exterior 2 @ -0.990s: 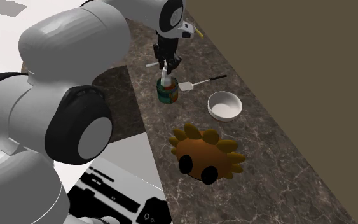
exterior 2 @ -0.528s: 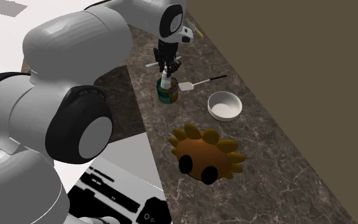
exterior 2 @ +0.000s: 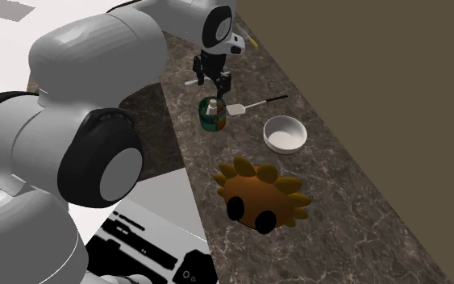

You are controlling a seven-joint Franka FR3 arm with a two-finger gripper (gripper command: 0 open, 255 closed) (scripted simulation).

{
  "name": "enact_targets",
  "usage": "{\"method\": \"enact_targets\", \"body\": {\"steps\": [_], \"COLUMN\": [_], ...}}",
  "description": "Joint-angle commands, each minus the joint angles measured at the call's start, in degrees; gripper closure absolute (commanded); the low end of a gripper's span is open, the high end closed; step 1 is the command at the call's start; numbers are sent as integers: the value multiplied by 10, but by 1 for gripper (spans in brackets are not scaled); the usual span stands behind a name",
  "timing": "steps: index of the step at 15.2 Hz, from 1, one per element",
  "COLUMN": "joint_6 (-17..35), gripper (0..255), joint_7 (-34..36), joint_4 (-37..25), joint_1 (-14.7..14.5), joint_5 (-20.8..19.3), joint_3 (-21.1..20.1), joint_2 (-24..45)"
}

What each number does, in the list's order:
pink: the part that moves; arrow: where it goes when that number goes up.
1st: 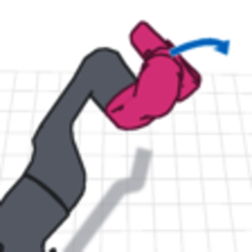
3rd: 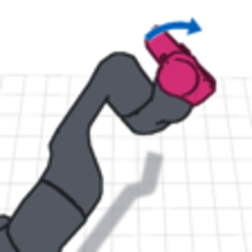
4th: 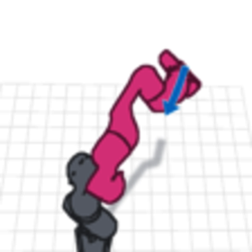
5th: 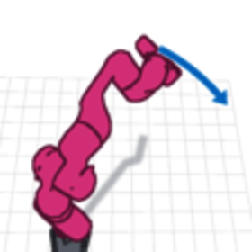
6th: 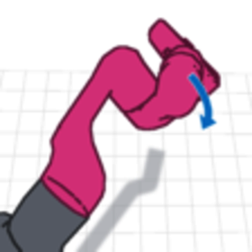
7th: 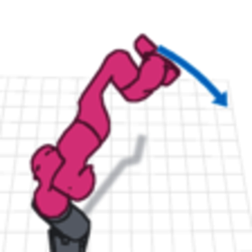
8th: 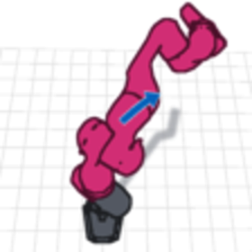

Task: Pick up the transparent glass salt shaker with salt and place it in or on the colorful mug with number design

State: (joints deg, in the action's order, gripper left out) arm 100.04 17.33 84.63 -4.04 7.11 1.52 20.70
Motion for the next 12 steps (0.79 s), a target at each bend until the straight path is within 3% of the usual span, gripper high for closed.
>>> {"method": "enact_targets", "body": {"steps": [1, 5, 12], "joint_6": [0, -78, -78], "gripper": [0, 0, 0], "joint_7": [0, 3, 3], "joint_4": [0, -89, -89], "joint_1": [0, 5, 5], "joint_5": [0, -1, -1], "joint_3": [0, 2, 2], "joint_2": [0, 11, 11]}}
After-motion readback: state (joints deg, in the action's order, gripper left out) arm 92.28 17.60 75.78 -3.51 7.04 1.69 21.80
